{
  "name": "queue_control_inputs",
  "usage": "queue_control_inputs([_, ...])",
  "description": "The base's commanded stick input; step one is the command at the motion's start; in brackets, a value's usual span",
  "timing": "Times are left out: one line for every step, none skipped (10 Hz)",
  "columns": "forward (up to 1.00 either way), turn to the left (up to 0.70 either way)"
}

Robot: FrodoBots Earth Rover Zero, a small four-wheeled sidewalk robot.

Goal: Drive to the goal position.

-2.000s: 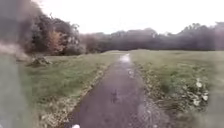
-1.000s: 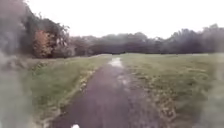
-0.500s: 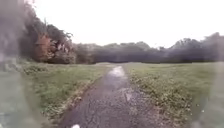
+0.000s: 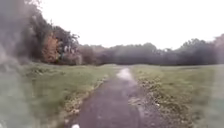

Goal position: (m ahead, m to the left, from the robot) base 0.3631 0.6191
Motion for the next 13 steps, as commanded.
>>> queue_control_inputs([0.85,0.0])
queue_control_inputs([0.85,0.0])
queue_control_inputs([0.85,-0.04])
queue_control_inputs([0.85,-0.15])
queue_control_inputs([0.85,-0.34])
queue_control_inputs([0.85,-0.34])
queue_control_inputs([0.85,0.0])
queue_control_inputs([0.85,0.0])
queue_control_inputs([0.85,0.0])
queue_control_inputs([0.85,0.0])
queue_control_inputs([0.85,0.0])
queue_control_inputs([0.85,0.0])
queue_control_inputs([0.85,0.0])
